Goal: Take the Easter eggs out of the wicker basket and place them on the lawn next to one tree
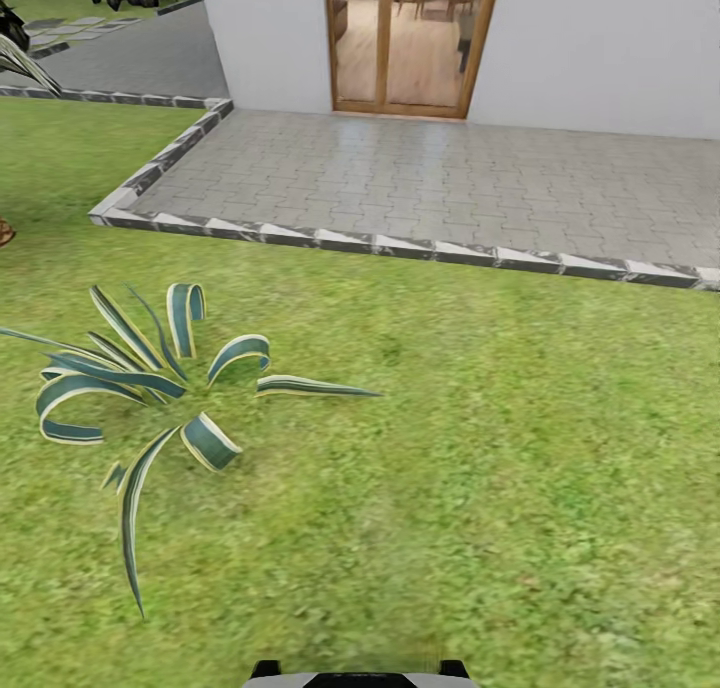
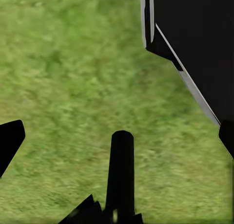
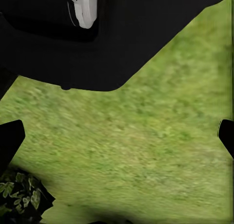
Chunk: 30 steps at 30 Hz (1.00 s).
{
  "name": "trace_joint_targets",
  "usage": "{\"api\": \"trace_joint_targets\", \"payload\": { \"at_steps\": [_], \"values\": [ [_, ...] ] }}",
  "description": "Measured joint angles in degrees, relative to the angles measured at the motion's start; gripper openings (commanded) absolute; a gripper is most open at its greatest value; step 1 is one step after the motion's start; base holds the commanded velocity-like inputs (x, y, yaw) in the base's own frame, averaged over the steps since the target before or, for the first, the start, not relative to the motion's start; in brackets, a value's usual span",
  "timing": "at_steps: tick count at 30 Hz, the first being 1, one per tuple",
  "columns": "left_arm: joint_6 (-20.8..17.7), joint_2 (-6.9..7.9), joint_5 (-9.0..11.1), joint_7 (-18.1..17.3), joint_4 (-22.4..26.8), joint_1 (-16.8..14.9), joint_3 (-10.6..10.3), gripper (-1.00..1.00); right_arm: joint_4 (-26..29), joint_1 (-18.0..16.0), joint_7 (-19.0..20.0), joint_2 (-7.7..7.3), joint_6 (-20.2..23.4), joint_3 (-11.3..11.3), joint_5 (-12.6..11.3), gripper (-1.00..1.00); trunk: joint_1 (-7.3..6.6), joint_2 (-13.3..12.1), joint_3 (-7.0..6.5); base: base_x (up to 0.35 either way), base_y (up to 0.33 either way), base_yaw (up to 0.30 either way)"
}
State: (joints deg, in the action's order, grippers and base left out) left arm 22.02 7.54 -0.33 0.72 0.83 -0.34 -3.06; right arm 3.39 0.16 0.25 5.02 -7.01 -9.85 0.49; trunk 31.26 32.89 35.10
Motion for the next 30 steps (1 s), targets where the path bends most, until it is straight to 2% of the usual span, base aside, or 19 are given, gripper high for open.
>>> {"api": "trace_joint_targets", "payload": {
  "at_steps": [10,18,30],
  "values": [
    [0.00,0.00,0.02,0.00,0.00,0.00,0.00,1.00,0.00,0.00,-0.01,0.00,0.00,0.00,0.00,1.00,0.00,0.00,0.00,0.000,-0.263,0.000],
    [0.03,0.00,0.01,0.00,0.00,0.00,-0.01,1.00,0.00,0.00,-0.02,0.00,0.01,-0.01,0.00,1.00,0.00,0.00,0.00,0.016,-0.130,0.000],
    [1.82,0.02,0.00,0.00,-0.05,0.00,-0.01,1.00,0.00,0.00,-0.02,0.00,0.00,0.00,0.01,1.00,-0.02,0.01,0.00,0.199,-0.080,0.000]
  ]
}}
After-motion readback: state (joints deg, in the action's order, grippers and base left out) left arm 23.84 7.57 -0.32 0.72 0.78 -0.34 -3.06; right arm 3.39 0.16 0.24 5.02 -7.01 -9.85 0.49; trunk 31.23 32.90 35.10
